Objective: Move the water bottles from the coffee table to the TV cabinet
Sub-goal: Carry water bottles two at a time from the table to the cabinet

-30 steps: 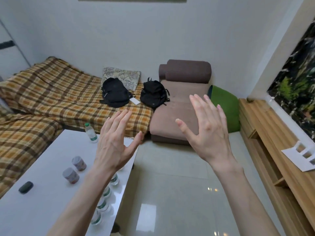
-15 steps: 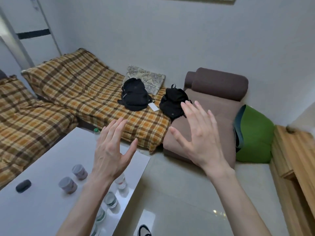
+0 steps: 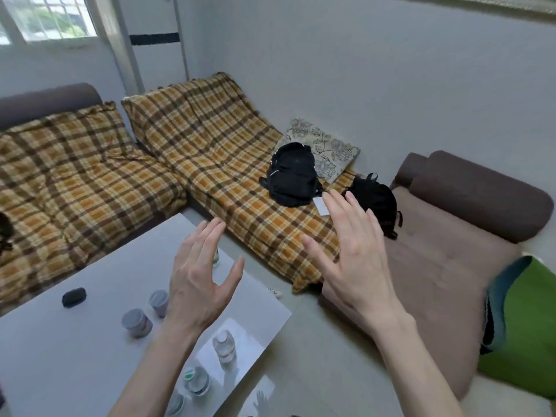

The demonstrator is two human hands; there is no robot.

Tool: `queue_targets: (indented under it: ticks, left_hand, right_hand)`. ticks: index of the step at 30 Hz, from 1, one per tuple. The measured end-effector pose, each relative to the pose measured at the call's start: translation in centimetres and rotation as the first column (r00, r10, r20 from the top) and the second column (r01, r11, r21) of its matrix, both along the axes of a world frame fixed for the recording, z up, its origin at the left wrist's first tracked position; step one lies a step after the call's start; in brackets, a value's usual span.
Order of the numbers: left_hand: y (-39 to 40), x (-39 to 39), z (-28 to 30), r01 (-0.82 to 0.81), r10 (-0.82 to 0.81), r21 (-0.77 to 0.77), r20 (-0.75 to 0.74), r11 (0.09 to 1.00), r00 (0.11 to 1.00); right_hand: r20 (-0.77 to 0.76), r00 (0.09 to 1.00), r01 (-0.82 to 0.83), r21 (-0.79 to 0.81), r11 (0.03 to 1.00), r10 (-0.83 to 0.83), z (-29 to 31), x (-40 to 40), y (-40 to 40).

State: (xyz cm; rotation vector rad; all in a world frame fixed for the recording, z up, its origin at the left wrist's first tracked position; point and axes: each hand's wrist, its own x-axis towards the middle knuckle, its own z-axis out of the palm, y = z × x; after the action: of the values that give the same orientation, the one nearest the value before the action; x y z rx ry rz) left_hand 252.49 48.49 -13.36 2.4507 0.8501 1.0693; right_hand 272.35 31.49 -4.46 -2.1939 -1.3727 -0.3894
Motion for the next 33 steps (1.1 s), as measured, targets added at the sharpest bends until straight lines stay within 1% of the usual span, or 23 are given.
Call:
queue_targets:
  ticks: [3, 6, 8, 11, 15, 19, 23, 25, 27, 30, 33]
  left_hand:
    - [0.9, -0.4, -1.7, -0.081, 0.08, -0.078, -0.013, 0.994, 0.997]
    - [1.3, -1.5, -3.1, -0.175, 0.172, -0.158, -0.03, 0.972, 0.985]
    - [1.4, -2.4, -4.1, -0.257, 0.248, -0.189, -0.071, 0.948, 0.966]
    - [1.3, -3.5, -5.6, -0.385, 0.362, -0.217, -0.141, 0.897, 0.922]
    - [0.6, -4.4, -7.7, -0.514, 0.479, -0.22, -0.193, 0.829, 0.856]
    - [-1.4, -5.0, -11.2, -0.614, 0.555, -0.226, -0.277, 0.756, 0.785]
    - [-4.1, -5.3, -15.7, -0.696, 0.588, -0.3, -0.378, 0.652, 0.715]
    - [-5.2, -5.3, -17.8, -0.712, 0.577, -0.37, -0.419, 0.596, 0.701]
    - [-5.9, -4.9, -19.4, -0.716, 0.562, -0.444, -0.444, 0.538, 0.698]
    - [-6.3, -4.6, -21.5, -0.723, 0.532, -0.496, -0.49, 0.482, 0.691]
    - [-6.1, -4.6, -23.6, -0.721, 0.468, -0.515, -0.548, 0.464, 0.693]
  right_hand:
    - [-0.018, 0.995, -0.094, -0.01, 0.996, 0.094, -1.2, 1.5, 3.4]
    - [-0.094, 0.973, -0.215, -0.013, 0.977, 0.213, -3.5, 2.1, 7.2]
    - [-0.135, 0.948, -0.297, -0.05, 0.954, 0.288, -5.4, 2.2, 9.5]
    - [-0.183, 0.903, -0.414, -0.125, 0.902, 0.389, -7.6, 2.3, 12.5]
    - [-0.249, 0.818, -0.56, -0.136, 0.817, 0.519, -10.3, 2.3, 15.6]
    - [-0.291, 0.72, -0.686, -0.161, 0.709, 0.63, -13.7, 1.4, 17.2]
    - [-0.343, 0.62, -0.783, -0.225, 0.579, 0.706, -17.9, -0.1, 17.3]
    - [-0.377, 0.585, -0.81, -0.304, 0.501, 0.718, -20.3, -0.9, 17.0]
    - [-0.447, 0.555, -0.828, -0.38, 0.413, 0.701, -22.8, -1.6, 16.8]
    - [-0.518, 0.543, -0.828, -0.461, 0.319, 0.662, -26.1, -2.4, 16.6]
    - [-0.523, 0.546, -0.806, -0.54, 0.242, 0.655, -28.8, -3.1, 16.5]
